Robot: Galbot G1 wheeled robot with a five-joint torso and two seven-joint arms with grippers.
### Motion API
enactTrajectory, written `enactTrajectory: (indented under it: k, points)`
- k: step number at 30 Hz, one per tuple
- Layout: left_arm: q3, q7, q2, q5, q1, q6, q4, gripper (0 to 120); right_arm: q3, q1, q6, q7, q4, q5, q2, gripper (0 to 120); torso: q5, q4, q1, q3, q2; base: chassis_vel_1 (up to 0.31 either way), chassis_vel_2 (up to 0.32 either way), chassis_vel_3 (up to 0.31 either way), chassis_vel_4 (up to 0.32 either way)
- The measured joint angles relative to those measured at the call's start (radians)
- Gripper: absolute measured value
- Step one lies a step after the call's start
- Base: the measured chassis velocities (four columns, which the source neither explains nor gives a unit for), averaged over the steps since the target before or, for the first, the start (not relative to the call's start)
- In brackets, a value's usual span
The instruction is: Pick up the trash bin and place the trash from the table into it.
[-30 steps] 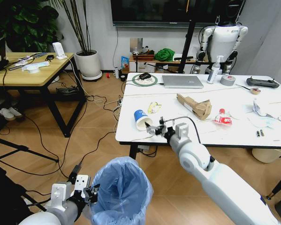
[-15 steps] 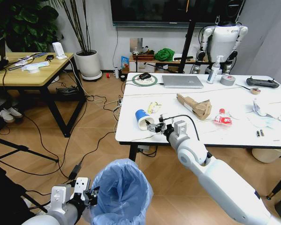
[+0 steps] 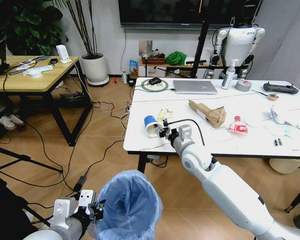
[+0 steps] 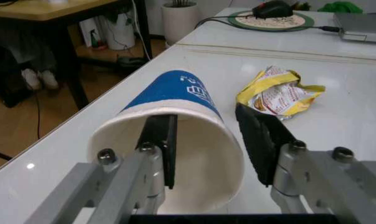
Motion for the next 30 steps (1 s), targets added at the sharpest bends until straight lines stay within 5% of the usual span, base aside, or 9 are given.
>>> enactTrajectory:
  k: [9,18,24,30]
  points:
    - [0.004,-0.003,0.013,-0.006,-0.016,0.0,0.0,0,0.001,-0.009,0.005,0.018,0.013,0.0,0.007,0,0.0,0.0,0.0,0.0,0.0,0.0,0.0,0.0,0.0]
    - [0.002,-0.009,0.022,-0.024,-0.026,0.0,0.0,0,-0.002,0.0,0.004,0.057,0.061,0.029,0.016,0,0.0001,0.0002,0.0,0.0,0.0,0.0,0.0,0.0,0.0]
    - [0.003,-0.062,0.005,-0.077,-0.041,0.0,0.0,0,0.019,-0.039,-0.032,0.08,0.32,0.232,-0.05,0,-0.0002,0.0001,0.0,0.0,0.0,0.0,0.0,0.0,0.0]
    - [0.003,-0.08,-0.007,-0.092,-0.061,0.0,0.003,0,0.009,-0.187,-0.041,0.007,0.489,0.285,-0.14,0,0.0003,-0.0001,0.0,0.0,0.0,0.0,0.0,0.0,0.0]
